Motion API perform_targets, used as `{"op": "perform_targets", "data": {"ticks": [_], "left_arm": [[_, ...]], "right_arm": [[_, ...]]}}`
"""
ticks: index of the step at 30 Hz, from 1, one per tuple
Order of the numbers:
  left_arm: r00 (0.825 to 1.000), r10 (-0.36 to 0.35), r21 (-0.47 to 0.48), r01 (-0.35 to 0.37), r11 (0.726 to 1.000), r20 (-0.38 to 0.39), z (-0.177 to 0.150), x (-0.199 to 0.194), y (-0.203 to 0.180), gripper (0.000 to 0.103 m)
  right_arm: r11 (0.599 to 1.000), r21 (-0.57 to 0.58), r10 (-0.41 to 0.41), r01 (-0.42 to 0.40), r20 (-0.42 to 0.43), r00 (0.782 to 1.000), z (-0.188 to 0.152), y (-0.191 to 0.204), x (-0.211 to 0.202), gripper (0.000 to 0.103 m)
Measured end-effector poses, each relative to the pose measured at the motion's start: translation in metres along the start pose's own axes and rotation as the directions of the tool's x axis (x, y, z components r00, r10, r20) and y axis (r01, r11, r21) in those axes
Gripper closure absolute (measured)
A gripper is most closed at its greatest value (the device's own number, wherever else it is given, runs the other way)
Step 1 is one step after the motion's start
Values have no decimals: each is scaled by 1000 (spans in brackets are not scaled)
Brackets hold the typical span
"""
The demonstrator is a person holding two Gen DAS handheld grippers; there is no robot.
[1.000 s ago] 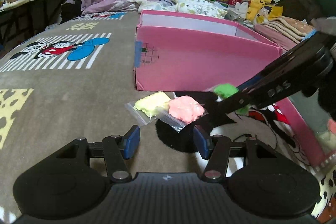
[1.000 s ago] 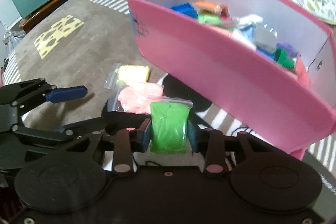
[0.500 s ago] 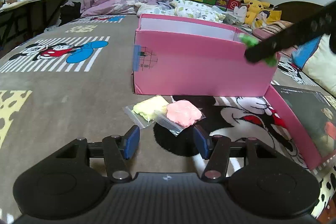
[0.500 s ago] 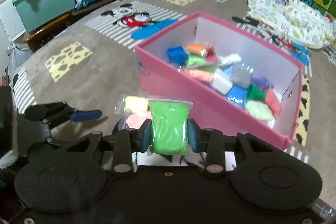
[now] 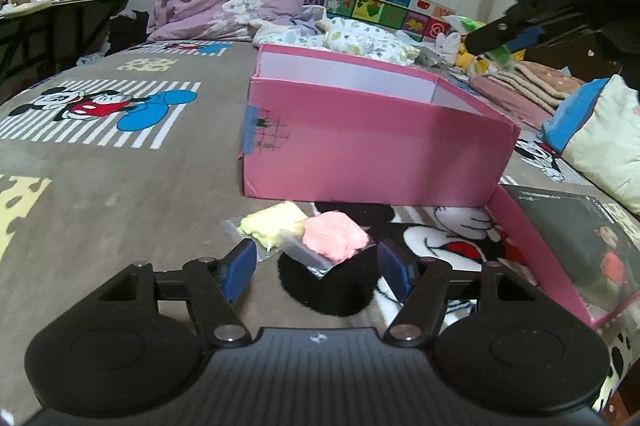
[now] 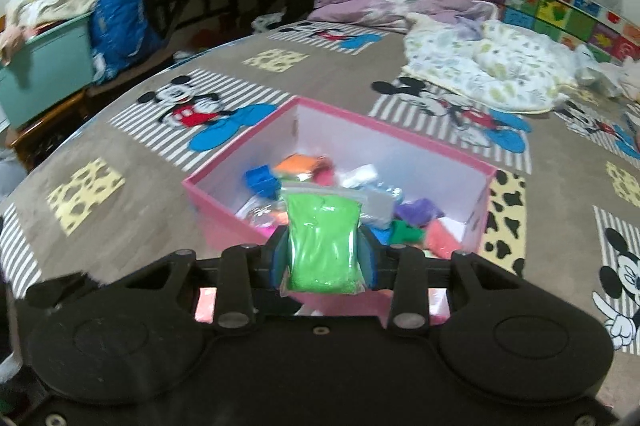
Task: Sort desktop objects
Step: 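Lift the green packet into the pink box and open the right gripper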
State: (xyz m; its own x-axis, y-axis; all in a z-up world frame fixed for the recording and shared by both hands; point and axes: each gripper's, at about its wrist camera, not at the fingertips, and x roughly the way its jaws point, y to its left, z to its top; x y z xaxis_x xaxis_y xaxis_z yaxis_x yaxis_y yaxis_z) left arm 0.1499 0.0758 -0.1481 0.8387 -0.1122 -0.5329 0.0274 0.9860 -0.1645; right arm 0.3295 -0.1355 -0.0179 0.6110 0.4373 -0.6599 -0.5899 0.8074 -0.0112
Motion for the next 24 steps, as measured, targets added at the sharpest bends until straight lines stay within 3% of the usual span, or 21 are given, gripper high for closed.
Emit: {"op": "perform_targets", "data": {"ticks": [12,24], "left_arm": [[1000,-16,-11,16,1000,14,0,3,8,37],[999,-43,-19,44,999,18,-3,7,9,37]], "right_arm": [[992,70,-102,105,-55,993,14,-24,51,67],[974,81,-195,212,-179,964,8,-55,92,67]]}}
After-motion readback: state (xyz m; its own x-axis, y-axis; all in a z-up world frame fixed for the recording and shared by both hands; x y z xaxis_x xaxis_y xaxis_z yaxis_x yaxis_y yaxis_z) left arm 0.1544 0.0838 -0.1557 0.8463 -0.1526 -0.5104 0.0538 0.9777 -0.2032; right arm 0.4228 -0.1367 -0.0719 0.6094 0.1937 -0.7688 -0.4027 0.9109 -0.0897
